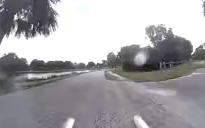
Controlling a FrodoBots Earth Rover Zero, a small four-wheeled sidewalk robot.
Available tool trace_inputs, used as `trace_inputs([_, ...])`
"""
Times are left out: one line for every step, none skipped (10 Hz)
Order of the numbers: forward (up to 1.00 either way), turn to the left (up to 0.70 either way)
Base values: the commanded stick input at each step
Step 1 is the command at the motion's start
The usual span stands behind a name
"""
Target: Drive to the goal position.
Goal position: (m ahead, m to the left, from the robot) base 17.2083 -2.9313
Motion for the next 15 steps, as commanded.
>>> trace_inputs([0.85, 0.0])
trace_inputs([0.85, 0.0])
trace_inputs([0.85, 0.0])
trace_inputs([0.85, 0.0])
trace_inputs([0.85, 0.0])
trace_inputs([0.85, 0.0])
trace_inputs([0.85, 0.0])
trace_inputs([0.85, 0.0])
trace_inputs([0.85, 0.0])
trace_inputs([0.85, 0.0])
trace_inputs([0.85, 0.0])
trace_inputs([0.85, 0.0])
trace_inputs([0.85, 0.0])
trace_inputs([0.85, 0.0])
trace_inputs([0.85, 0.0])
